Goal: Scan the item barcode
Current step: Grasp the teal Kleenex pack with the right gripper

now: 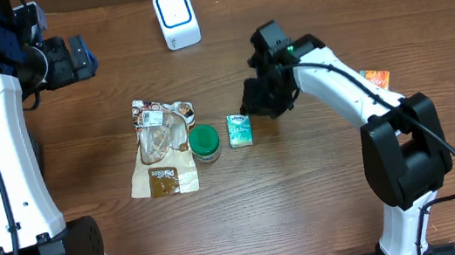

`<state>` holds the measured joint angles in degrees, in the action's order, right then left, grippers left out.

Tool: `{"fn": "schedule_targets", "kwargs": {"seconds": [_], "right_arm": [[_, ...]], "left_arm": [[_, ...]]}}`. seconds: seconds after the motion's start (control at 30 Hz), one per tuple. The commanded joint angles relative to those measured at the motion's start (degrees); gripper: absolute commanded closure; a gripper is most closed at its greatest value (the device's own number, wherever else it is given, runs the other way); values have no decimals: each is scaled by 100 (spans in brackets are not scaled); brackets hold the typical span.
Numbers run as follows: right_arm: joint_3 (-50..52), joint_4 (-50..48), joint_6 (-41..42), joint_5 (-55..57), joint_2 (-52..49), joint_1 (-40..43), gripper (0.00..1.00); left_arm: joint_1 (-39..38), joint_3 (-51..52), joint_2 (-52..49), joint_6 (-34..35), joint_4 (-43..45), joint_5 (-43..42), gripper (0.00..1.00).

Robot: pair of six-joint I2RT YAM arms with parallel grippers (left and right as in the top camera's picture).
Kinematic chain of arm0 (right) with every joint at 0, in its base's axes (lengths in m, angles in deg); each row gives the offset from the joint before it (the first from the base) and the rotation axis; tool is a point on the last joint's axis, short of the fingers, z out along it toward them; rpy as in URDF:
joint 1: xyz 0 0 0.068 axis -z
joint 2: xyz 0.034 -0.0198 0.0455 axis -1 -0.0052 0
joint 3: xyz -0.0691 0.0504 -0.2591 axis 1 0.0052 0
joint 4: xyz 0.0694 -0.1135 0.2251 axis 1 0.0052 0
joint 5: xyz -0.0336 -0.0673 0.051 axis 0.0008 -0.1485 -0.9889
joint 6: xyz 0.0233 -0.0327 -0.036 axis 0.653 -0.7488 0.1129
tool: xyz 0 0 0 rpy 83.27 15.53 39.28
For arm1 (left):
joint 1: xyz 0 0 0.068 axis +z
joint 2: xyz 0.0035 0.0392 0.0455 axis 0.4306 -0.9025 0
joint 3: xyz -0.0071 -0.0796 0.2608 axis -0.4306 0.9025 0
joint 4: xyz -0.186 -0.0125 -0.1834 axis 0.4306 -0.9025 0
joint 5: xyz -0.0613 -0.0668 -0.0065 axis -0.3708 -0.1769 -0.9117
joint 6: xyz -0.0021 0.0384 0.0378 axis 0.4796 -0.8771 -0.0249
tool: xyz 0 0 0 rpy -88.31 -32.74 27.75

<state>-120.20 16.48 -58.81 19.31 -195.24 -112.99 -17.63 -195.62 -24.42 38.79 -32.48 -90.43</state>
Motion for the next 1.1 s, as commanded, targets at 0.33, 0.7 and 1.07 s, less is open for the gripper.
{"fn": "schedule_targets", "kwargs": {"seconds": [0.33, 0.7, 1.07], "right_arm": [[811, -426, 968, -33, 33, -391, 68], [1421, -1244, 1709, 459, 28, -463, 78], [1458, -1467, 1858, 457, -116, -472, 96]], "left_arm": [[-2, 15, -31, -66, 7, -17, 0], [-2, 15, -31, -63, 7, -17, 0], [-2, 15, -31, -63, 7, -17, 1]]}}
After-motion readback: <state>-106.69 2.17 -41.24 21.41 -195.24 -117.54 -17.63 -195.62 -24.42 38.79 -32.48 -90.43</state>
